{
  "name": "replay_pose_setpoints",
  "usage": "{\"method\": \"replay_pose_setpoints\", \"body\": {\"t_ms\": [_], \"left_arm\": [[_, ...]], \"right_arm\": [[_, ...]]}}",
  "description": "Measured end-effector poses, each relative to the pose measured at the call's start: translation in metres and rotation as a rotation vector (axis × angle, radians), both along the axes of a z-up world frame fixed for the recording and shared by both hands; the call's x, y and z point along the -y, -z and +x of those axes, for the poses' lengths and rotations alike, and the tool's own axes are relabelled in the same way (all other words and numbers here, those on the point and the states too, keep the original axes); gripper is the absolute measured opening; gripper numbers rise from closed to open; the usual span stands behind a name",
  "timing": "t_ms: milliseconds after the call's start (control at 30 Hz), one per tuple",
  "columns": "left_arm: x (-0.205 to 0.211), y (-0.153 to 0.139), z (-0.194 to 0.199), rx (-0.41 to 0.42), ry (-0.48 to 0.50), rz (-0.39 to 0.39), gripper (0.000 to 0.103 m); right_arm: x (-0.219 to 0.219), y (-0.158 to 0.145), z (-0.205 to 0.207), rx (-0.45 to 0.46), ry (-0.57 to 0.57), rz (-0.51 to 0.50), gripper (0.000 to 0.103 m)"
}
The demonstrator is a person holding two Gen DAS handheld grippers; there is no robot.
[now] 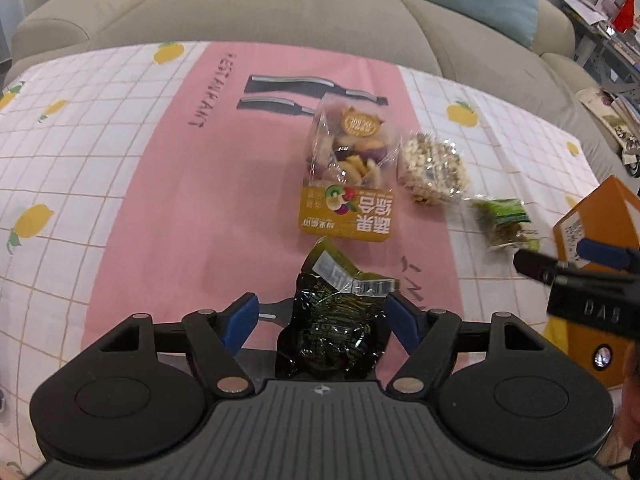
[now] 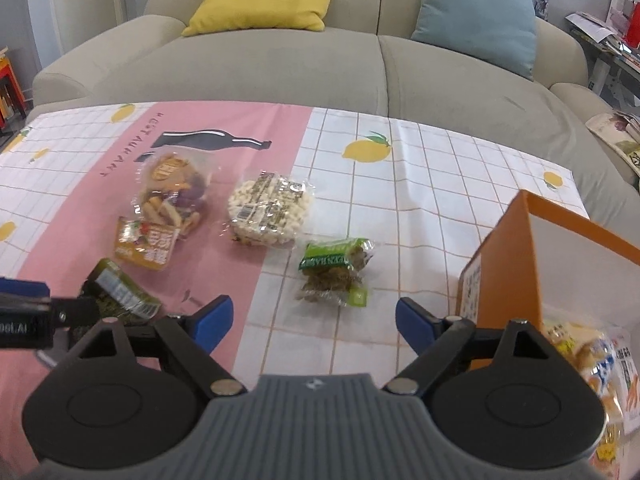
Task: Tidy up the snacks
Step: 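Grasp the mixed fruit-nut cup with the left tool while the right tool grasps the green raisin pack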
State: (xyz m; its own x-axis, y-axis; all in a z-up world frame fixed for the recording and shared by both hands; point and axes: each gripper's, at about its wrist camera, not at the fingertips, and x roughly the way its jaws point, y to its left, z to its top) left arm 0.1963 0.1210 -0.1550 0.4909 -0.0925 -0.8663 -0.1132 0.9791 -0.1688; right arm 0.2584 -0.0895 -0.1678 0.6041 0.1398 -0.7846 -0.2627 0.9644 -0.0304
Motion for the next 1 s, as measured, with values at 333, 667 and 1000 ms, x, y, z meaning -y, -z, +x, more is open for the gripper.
{"method": "replay_pose_setpoints", "body": {"t_ms": [333,667,1000], "left_arm": [[0.003,-0.005,0.03,0.035,0.023,0.011,0.084],[0.022,-0.011,0.075,0.146,0.06,0.066,0.089],[0.034,0.008,0.106,0.17,0.067,0.148,0.09]], "right_arm": [[0.0,0.02,0.046,-0.041,0.056,0.006,0.084],[-0.002,0.033,0.062,-0.099,0.052,0.045,0.043],[-0.001,0.034,0.062,-0.106,0.05,0.055,0.042]]}}
